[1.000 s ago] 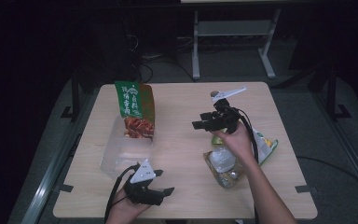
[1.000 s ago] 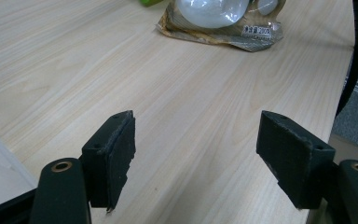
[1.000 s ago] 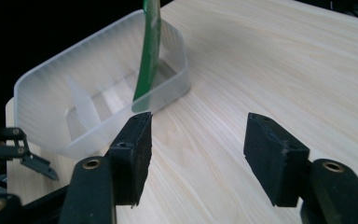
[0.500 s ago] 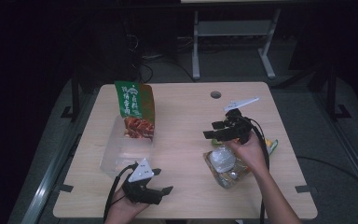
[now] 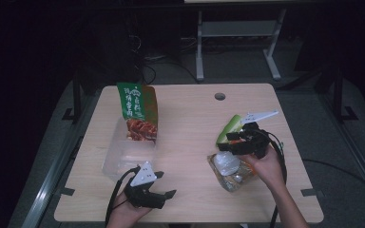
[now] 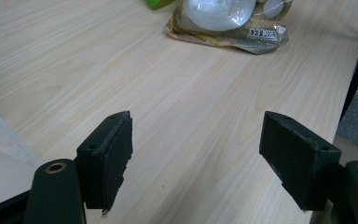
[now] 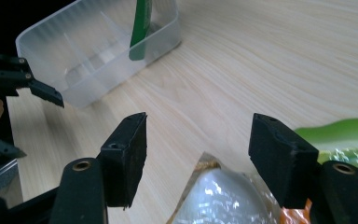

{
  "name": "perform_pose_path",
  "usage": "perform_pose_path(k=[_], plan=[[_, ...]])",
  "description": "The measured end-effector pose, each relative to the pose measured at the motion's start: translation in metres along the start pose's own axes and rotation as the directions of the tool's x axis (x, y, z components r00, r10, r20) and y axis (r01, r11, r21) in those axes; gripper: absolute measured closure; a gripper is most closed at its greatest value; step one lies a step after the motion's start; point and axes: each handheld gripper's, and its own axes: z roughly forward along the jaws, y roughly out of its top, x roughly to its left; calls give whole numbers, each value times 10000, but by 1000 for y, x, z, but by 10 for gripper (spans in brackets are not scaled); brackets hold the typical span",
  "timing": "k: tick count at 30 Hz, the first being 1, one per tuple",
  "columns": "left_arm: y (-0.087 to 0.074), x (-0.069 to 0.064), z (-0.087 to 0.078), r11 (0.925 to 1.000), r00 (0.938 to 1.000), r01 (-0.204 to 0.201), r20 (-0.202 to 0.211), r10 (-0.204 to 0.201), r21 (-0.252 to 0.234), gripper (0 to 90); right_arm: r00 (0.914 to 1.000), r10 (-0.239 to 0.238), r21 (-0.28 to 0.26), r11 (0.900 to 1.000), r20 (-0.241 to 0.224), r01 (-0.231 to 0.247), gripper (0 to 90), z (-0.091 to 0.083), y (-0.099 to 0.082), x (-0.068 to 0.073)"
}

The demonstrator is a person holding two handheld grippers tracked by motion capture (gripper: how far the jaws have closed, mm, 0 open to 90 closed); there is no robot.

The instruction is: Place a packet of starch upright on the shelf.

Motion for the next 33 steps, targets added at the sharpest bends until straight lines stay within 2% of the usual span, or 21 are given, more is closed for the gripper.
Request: perform_pose_path(k=[10, 18, 20, 27, 30, 33], plan=[[0, -2, 4, 9999, 9999, -53, 90, 51, 142, 251, 9996, 6, 126, 9999, 299, -10, 360, -13, -22, 6], [0, -3, 8, 9998, 9998, -53, 203, 49, 179, 251, 9998, 171, 48, 9998, 142, -171, 375, -20, -40, 7], [0, -2, 8, 9996, 9997, -164, 206, 159, 219, 251, 9997, 190, 109, 9998, 181, -192, 376, -22, -44, 8], [0, -3, 8, 9996, 9997, -170, 206, 166, 213, 251, 9991, 347, 184, 9992, 225, -351, 387, -29, -65, 10], [0, -4, 8, 9999, 9998, -46, 198, 43, 162, 251, 9990, 320, 223, 9992, 326, -327, 417, -32, -77, 13], [0, -4, 8, 9999, 9998, -31, 208, 28, 150, 252, 9988, 292, 284, 9991, 398, -303, 417, -34, -82, 16]])
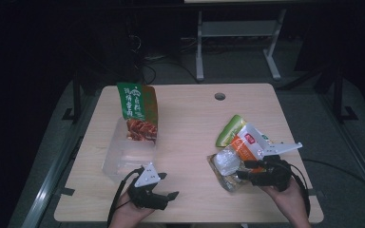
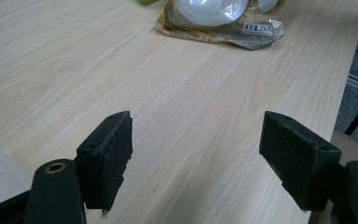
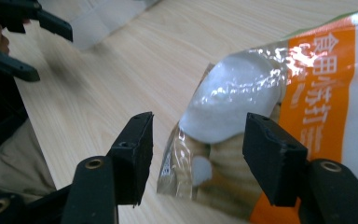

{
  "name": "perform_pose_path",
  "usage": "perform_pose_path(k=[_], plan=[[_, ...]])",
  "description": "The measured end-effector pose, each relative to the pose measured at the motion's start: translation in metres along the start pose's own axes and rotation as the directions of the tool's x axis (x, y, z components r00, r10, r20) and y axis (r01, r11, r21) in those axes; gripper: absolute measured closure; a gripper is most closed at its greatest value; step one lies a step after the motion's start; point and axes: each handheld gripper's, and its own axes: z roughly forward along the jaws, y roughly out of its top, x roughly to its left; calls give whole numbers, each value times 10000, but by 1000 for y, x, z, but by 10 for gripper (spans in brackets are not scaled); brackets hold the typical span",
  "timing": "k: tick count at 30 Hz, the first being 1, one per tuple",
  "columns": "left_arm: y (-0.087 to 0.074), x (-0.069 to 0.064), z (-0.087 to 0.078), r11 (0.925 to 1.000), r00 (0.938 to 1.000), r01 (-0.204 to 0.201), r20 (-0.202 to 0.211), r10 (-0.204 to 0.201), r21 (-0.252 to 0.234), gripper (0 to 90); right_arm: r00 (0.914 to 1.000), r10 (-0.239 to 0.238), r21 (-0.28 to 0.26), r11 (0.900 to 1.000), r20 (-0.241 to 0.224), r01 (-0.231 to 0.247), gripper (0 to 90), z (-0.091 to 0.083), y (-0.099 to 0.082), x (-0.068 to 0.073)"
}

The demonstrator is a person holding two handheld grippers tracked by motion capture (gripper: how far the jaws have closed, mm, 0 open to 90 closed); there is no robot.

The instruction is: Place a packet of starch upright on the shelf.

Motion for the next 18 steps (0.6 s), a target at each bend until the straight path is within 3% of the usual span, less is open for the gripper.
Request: perform_pose_path(k=[18], plan=[[0, -1, 0, 9999, 9999, -154, 23, 154, 51, 253, 9989, 454, -189, 9988, 125, -451, 435, -16, -32, 4]])
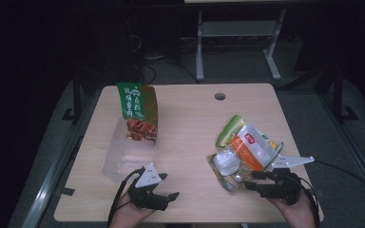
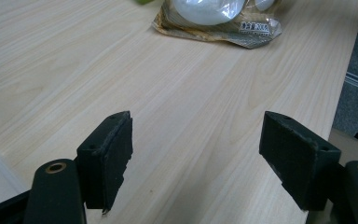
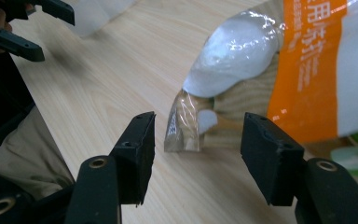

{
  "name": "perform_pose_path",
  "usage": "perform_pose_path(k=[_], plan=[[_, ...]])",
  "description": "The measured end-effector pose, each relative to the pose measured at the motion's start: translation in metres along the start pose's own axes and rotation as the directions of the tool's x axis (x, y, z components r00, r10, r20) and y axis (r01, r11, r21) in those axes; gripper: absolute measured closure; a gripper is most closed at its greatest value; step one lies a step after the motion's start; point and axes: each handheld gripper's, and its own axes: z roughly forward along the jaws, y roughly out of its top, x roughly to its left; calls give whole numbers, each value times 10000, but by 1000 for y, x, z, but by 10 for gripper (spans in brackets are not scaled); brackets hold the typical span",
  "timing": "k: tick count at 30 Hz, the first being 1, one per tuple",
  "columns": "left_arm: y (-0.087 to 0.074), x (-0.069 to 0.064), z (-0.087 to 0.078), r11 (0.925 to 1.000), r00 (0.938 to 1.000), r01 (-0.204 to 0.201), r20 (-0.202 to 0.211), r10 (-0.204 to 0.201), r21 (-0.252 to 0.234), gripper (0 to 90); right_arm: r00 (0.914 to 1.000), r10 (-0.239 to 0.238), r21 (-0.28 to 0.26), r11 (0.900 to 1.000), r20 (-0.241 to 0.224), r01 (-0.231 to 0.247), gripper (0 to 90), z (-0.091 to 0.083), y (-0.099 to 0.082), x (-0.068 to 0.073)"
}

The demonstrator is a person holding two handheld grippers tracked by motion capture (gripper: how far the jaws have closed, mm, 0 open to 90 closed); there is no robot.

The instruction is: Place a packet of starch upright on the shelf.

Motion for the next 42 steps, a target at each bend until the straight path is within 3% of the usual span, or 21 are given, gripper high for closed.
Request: perform_pose_path(k=[6, 20, 35, 42], plan=[[0, 0, -2, 10000, 10000, -21, -17, 20, -17, 253, 9990, 277, -145, 9995, 363, -272, 436, -11, -9, -5], [0, -1, -2, 10000, 10000, -45, -1, 45, 16, 257, 9942, 680, -123, 9977, 837, -672, 430, -16, -12, -12], [1, -1, 2, 9998, 9999, -142, 22, 141, 111, 258, 9913, 881, -107, 9961, 975, -875, 423, -2, 2, -26], [0, -2, 3, 9999, 9999, -113, 46, 113, 76, 258, 9923, 560, -4, 9984, 1109, -564, 501, 9, 17, -25]])
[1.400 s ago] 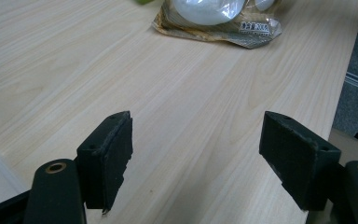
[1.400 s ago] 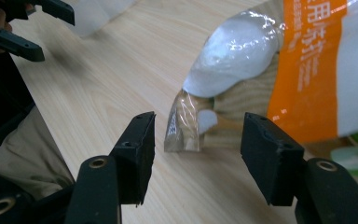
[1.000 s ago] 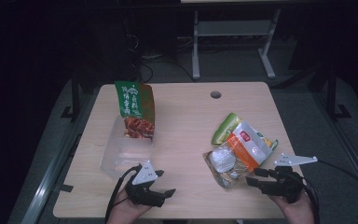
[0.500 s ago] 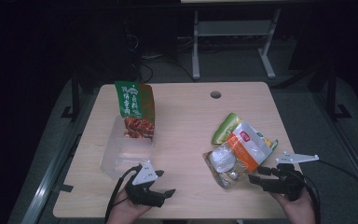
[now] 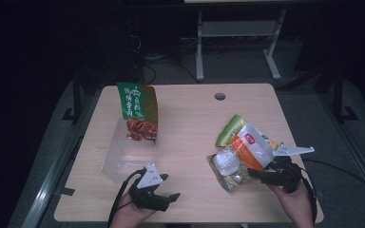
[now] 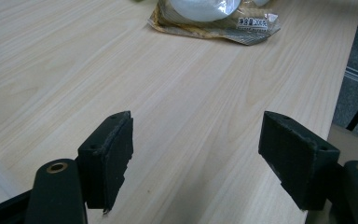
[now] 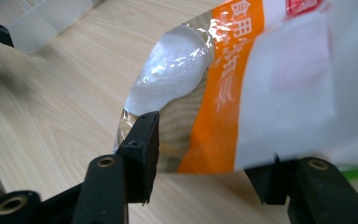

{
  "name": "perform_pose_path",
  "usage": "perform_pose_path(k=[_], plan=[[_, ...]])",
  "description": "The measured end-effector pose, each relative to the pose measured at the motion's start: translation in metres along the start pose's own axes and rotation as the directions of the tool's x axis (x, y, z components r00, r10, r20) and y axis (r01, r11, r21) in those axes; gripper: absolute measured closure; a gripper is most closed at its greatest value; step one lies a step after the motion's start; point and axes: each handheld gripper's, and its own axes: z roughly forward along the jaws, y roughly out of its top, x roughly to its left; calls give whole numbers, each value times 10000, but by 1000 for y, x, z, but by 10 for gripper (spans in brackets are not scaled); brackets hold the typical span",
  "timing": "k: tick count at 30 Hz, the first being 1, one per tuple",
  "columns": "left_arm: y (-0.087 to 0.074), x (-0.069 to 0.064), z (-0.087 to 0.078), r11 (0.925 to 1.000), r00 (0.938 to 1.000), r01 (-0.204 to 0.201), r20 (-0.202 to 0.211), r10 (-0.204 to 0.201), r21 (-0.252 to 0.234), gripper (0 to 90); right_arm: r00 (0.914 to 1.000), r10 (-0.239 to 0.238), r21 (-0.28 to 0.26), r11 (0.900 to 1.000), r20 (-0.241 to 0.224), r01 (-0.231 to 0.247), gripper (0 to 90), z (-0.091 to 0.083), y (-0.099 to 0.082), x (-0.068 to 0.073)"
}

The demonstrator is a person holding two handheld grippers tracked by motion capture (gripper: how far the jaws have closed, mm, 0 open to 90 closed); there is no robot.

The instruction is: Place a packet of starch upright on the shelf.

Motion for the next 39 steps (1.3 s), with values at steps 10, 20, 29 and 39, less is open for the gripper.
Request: perform_pose_path(k=[10, 20, 29, 39], plan=[[1, 2, 2, 10000, 10000, 58, 38, -58, 42, 257, 9998, -122, -14, 9999, 147, 122, 674, 12, 15, -2], [1, 0, 6, 9999, 9999, 69, 133, -71, 116, 257, 9995, -114, -91, 9999, -301, 111, 878, 19, 21, -3], [2, 1, 5, 9997, 9996, 254, 110, -254, -35, 257, 9947, -940, -310, 9952, -409, 928, 891, 16, 40, 13], [0, 3, 2, 9975, 9981, 614, 113, -611, -338, 253, 9739, -2135, -646, 9758, -771, 2088, 894, 20, 62, 41]])
